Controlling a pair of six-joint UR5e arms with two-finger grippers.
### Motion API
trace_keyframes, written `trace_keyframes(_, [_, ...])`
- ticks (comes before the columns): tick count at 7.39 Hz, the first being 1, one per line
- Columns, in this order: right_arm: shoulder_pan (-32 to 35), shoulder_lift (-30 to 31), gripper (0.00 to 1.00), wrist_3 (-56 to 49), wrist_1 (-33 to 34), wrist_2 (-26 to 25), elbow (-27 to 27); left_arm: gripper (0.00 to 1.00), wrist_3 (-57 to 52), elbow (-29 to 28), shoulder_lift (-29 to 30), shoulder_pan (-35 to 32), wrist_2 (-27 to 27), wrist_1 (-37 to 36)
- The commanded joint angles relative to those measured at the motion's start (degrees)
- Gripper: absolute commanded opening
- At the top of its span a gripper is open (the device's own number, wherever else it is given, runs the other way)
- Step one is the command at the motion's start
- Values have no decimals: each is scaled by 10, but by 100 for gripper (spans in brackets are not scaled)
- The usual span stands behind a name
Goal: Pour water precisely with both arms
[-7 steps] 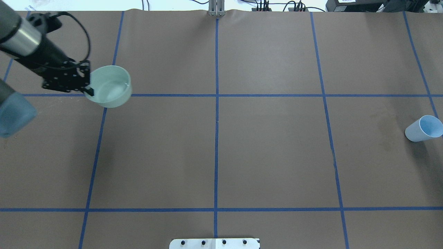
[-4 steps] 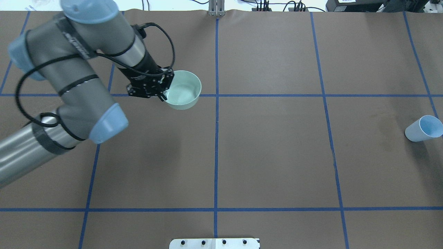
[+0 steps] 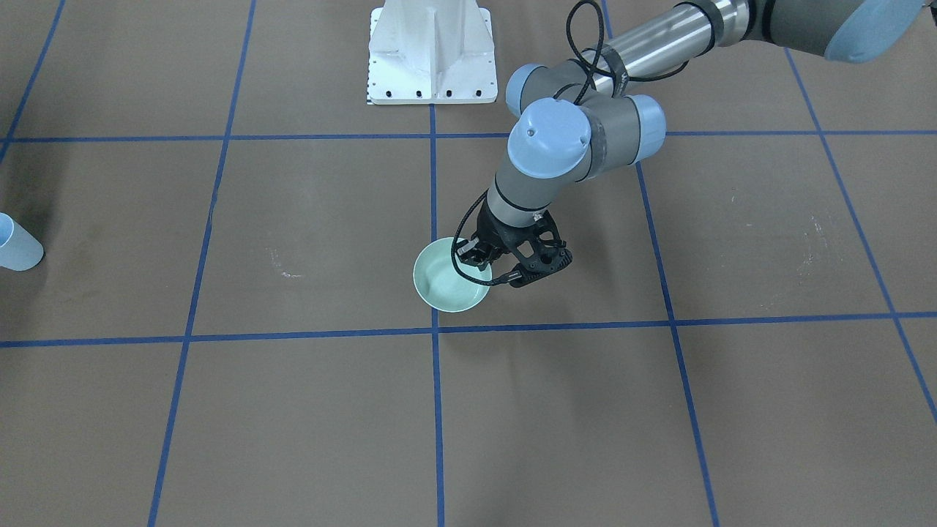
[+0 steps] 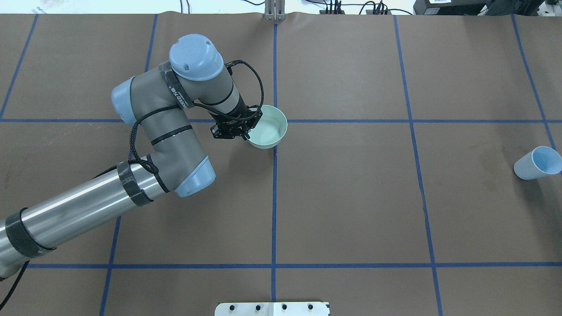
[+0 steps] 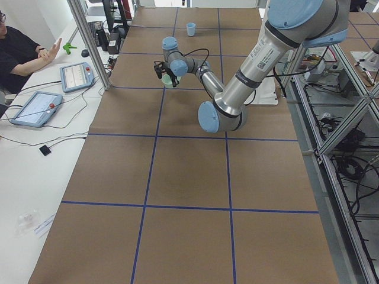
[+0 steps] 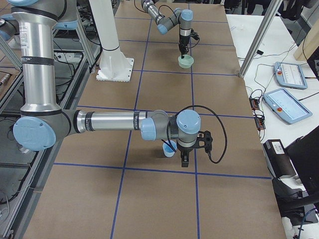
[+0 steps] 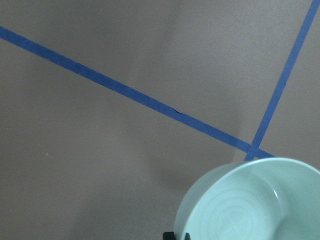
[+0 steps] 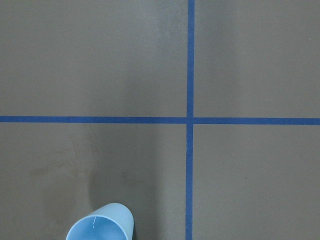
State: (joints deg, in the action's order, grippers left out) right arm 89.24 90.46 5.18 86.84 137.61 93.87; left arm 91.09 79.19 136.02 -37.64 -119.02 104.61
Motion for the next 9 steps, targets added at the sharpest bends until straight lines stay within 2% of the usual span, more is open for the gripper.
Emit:
trace_keyframes(1, [0,0,100,0,0,0,1,0,4,-18,4,12,3,19])
trace_keyframes(4, [0,-1,100,0,-1,0,1,0,3,-44,23,25,3,19])
trace_keyframes(5, [1,-1,100,0,-1,-1,1,19,1,-45,22,26,4,18])
trace_keyframes(6, [0,-1,100,0,-1,0,1,67,-2,-44,21,27,4,17])
trace_keyframes(7, [1,-1,100,0,-1,-1,1,100,-2,-43,21,27,19,21])
trace_keyframes(9, [1,0,100,-4,-23,0,3,100,-3,-18,22,13,24,18])
